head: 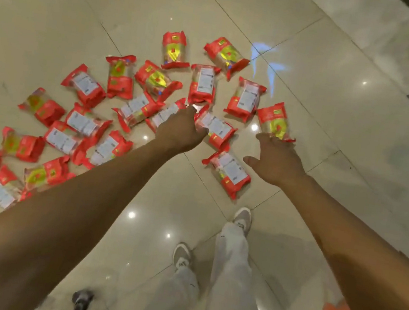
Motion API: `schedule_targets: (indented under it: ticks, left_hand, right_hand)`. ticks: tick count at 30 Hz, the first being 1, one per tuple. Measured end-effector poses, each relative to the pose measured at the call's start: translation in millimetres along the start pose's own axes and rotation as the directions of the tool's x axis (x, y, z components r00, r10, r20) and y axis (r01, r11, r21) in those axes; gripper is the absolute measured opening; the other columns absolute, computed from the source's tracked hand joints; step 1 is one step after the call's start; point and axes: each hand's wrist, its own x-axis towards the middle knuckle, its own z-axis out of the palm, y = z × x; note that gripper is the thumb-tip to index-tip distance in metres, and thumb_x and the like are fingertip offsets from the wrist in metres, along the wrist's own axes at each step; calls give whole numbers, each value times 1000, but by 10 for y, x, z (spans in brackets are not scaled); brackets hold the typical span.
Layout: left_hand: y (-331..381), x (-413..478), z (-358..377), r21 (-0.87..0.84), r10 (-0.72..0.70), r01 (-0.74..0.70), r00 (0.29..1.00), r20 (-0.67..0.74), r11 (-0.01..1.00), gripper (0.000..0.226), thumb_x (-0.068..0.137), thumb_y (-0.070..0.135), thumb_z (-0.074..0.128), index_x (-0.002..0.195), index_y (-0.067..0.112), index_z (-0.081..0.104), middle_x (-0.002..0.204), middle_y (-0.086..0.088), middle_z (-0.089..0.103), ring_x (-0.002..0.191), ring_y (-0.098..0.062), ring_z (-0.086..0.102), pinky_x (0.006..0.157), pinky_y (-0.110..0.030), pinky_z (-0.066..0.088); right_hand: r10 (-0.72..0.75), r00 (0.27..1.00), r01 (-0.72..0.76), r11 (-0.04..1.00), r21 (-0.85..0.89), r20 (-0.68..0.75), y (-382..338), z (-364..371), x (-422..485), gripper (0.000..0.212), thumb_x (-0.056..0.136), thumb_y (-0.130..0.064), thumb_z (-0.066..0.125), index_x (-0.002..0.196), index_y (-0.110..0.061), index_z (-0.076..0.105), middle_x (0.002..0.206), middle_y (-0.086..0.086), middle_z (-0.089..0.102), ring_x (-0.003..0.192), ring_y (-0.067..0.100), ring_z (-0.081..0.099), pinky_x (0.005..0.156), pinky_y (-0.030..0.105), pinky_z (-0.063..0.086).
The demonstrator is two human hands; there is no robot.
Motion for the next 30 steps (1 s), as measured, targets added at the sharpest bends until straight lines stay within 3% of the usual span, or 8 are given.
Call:
schedule_targets:
  ticks: [4,8,11,15,20,26,30]
  left_hand:
    - [-16,700,562,-77,-82,85,996,42,993,58,92,50,60,138,17,48,135,-7,60,121,-31,58,94,-42,49]
    - [-195,1367,1229,-171,-171,174,985,30,970,63,85,60,56,135,23,48,136,-3,61,125,-30,57,101,-45,48]
    - [-371,1819,1762,-262,-224,226,974,39,938,55,93,46,59,138,17,46,140,-5,57,129,-27,54,93,-32,39]
    - [-753,2487,2592,-315,-257,266,964,71,911,62,95,41,62,146,13,40,144,-10,53,133,-29,50,97,-36,41]
    - [-1303,3247,3519,-448,-430,471,881,197,760,77,95,44,64,154,9,29,154,-12,43,139,-29,45,106,-36,40]
    - [-1769,3982,4255,-550,-521,602,792,318,579,95,91,54,65,158,8,16,157,-14,38,140,-33,42,112,-43,39]
    - [-1922,4405,4567,-647,-563,655,725,396,389,103,85,58,70,158,9,16,153,-11,42,134,-35,46,109,-51,44]
  right_hand:
    - [9,1000,-10,999,46,22,315,341,774,73,94,-54,58,152,-16,33,141,14,54,128,35,52,97,45,49]
    - [34,997,-44,989,144,72,546,920,1466,81,91,-60,60,153,-17,30,144,14,51,129,36,50,100,48,45]
    - [49,990,-71,983,170,132,706,1440,1947,85,89,-61,61,154,-18,28,149,13,48,132,35,48,103,47,43]
    - [56,979,-89,983,163,199,906,2237,2579,87,88,-62,62,154,-18,27,149,11,48,131,34,48,103,46,43]
    - [66,962,-119,975,189,265,1067,3220,3402,87,85,-61,66,152,-19,30,144,11,50,127,34,50,100,46,45]
    - [74,944,-150,965,217,323,1236,4036,4255,97,80,-60,73,154,-21,25,146,10,48,130,34,47,104,45,43]
    - [81,888,-205,951,232,453,1394,4438,4708,107,70,-59,80,154,-24,24,137,8,51,126,31,50,103,49,46]
